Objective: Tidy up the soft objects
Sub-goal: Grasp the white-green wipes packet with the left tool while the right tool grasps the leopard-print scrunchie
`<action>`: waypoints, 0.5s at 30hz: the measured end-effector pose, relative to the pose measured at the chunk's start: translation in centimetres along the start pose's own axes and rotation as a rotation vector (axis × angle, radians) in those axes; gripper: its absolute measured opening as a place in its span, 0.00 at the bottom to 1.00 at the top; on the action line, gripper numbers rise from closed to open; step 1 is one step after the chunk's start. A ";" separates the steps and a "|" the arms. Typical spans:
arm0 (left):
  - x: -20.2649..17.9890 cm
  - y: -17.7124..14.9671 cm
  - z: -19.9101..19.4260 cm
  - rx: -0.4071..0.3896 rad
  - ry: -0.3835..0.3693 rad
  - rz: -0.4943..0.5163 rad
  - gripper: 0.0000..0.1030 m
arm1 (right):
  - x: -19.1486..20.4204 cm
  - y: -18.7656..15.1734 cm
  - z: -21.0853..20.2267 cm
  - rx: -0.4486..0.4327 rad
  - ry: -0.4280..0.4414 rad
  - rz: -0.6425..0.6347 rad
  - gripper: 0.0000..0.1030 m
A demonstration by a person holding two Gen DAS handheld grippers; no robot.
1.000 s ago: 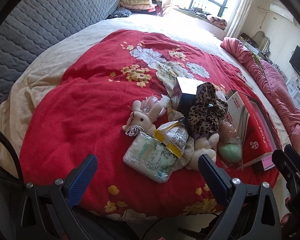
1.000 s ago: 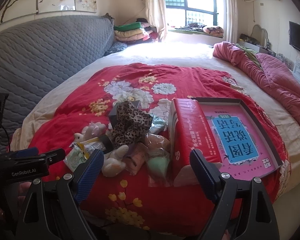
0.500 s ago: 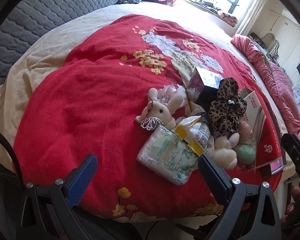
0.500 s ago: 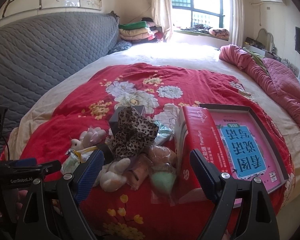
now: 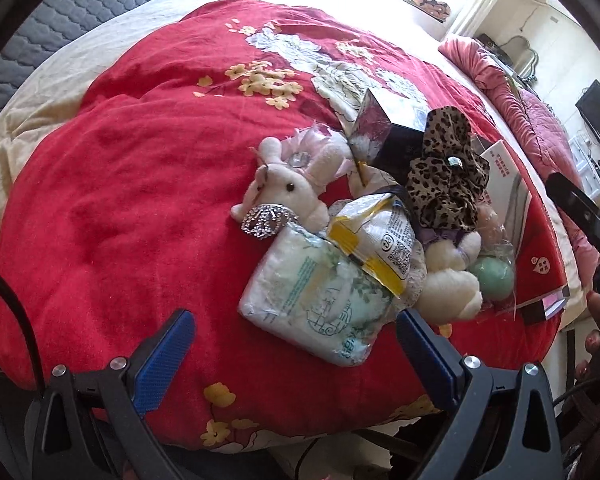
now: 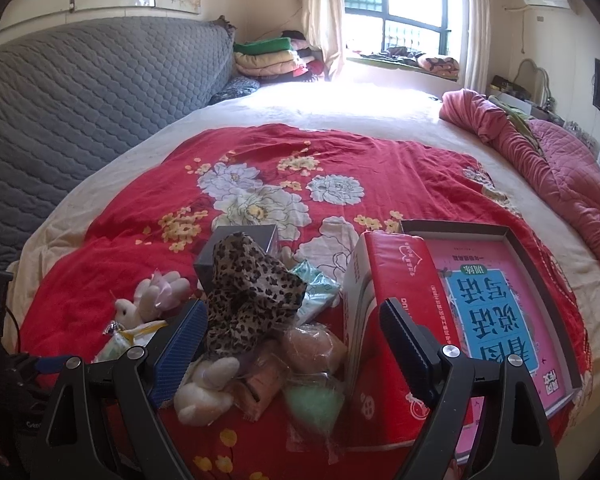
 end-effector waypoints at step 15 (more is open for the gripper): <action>-0.6 -0.5 3.1 0.091 0.072 0.104 0.98 | 4.8 0.4 6.5 0.109 0.022 -0.217 0.86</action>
Point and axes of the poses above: each gripper's, at about its wrist camera, not at the fingertips, and z roughly the way its jaws point, x to its left, y to its top, the point moved 10 cm from there along z, roughly the way its jaws point, and after that the axes turned 13 degrees about -y, right-handed, at the moved point
